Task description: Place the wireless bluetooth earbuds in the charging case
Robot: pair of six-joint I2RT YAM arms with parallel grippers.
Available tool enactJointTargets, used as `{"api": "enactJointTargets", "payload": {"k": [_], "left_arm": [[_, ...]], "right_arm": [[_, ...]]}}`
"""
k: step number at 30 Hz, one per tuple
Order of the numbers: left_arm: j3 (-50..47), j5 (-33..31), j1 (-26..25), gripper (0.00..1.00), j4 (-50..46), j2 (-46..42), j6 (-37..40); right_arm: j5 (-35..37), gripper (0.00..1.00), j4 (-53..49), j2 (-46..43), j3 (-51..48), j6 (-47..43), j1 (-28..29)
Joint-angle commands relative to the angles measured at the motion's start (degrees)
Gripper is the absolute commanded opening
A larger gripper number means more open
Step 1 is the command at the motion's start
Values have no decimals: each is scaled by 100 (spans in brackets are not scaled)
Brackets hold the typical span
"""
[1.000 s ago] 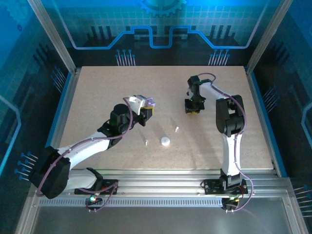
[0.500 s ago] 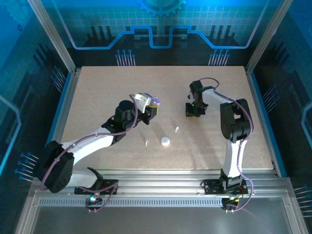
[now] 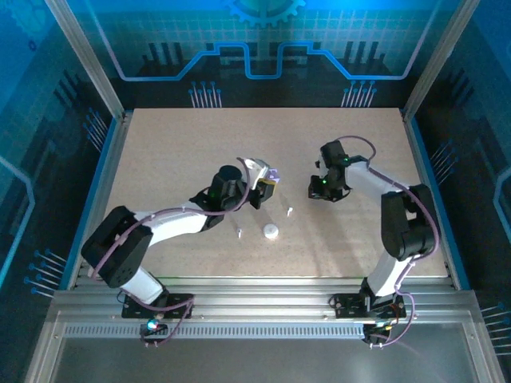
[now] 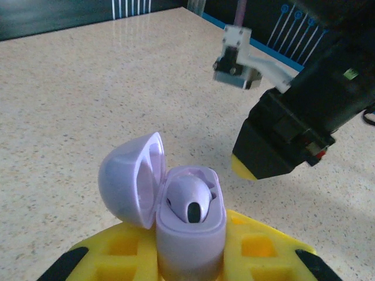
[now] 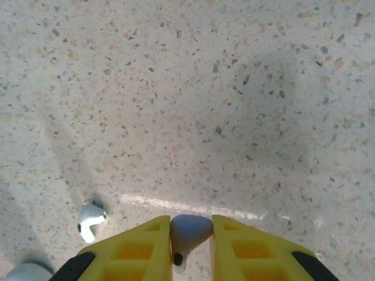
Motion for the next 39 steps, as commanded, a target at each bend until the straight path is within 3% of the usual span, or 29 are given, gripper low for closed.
{"api": "enactJointTargets", "payload": {"k": [1, 16, 31, 39], "left_arm": [[280, 226, -83, 14, 353, 291, 48], [877, 247, -380, 14, 659, 1355, 278], [843, 227, -571, 14, 928, 1379, 691], [891, 266, -577, 14, 970, 1366, 655]], "right_arm": [[-152, 20, 306, -409, -289, 243, 31], [-370, 20, 429, -1408, -529, 512, -39], [-576, 19, 1684, -2442, -1049, 1295, 78], [-657, 19, 2287, -2356, -1206, 1646, 306]]}}
